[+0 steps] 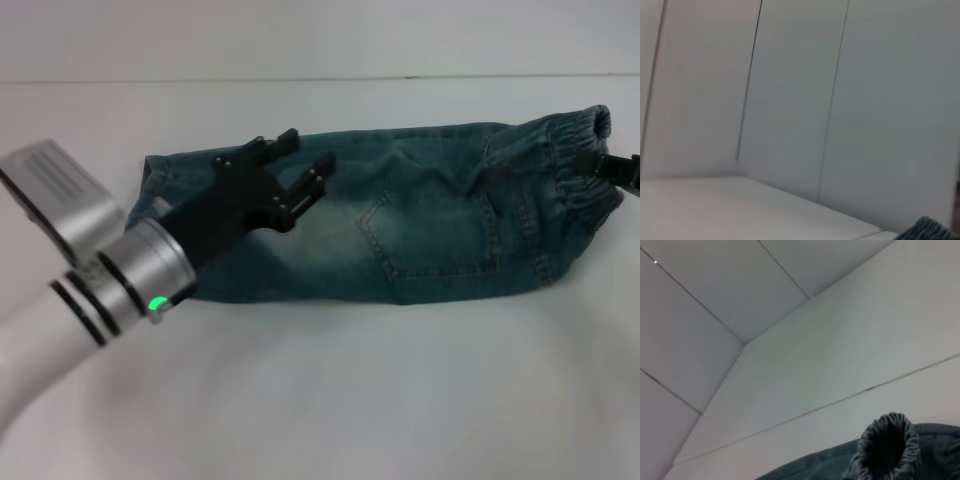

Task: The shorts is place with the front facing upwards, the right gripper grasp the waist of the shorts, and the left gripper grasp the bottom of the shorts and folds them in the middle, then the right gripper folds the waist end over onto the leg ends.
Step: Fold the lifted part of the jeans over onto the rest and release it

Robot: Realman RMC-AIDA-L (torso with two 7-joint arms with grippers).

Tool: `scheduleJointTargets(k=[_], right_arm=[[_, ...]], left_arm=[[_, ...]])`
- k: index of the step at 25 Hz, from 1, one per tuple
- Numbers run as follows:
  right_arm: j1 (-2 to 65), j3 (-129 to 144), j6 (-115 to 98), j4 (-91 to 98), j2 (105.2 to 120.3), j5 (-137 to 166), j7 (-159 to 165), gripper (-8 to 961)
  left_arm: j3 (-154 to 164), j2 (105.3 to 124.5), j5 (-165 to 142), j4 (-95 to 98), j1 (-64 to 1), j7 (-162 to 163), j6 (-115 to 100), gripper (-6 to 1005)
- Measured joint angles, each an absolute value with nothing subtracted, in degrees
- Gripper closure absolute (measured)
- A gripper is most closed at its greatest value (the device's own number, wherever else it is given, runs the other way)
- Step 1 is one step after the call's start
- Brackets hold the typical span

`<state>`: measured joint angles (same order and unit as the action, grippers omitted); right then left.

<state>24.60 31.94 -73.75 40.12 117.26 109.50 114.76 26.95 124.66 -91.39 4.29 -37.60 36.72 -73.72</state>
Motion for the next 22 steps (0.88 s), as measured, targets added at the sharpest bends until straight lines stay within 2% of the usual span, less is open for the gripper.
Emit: scheduleJointTargets(k=[4, 10, 15, 22], right_arm=[[23.94, 31.92, -75.81, 42.06, 117.25, 109.51, 117.50, 774], [23.77, 30.36, -79.20, 43.17, 117.39, 109.50, 120.88, 861], [24.32, 29.08, -84.52, 44.28, 117.41, 107.59, 123.60, 861], [24.47, 29.03, -89.95, 46.19, 117.01, 101.89, 126.25, 861]], left_arm=[[20.67, 124.65, -88.92, -4.61, -39.27, 19.30, -70.81, 441], [17.86, 124.63, -88.82, -7.06, -39.36, 15.66, -68.96, 677], [15.37, 124.63, -88.87, -8.81, -39.21, 12.99, -66.91, 902], [12.23, 124.63, -89.12, -13.33, -41.31, 5.01, -60.58, 991]])
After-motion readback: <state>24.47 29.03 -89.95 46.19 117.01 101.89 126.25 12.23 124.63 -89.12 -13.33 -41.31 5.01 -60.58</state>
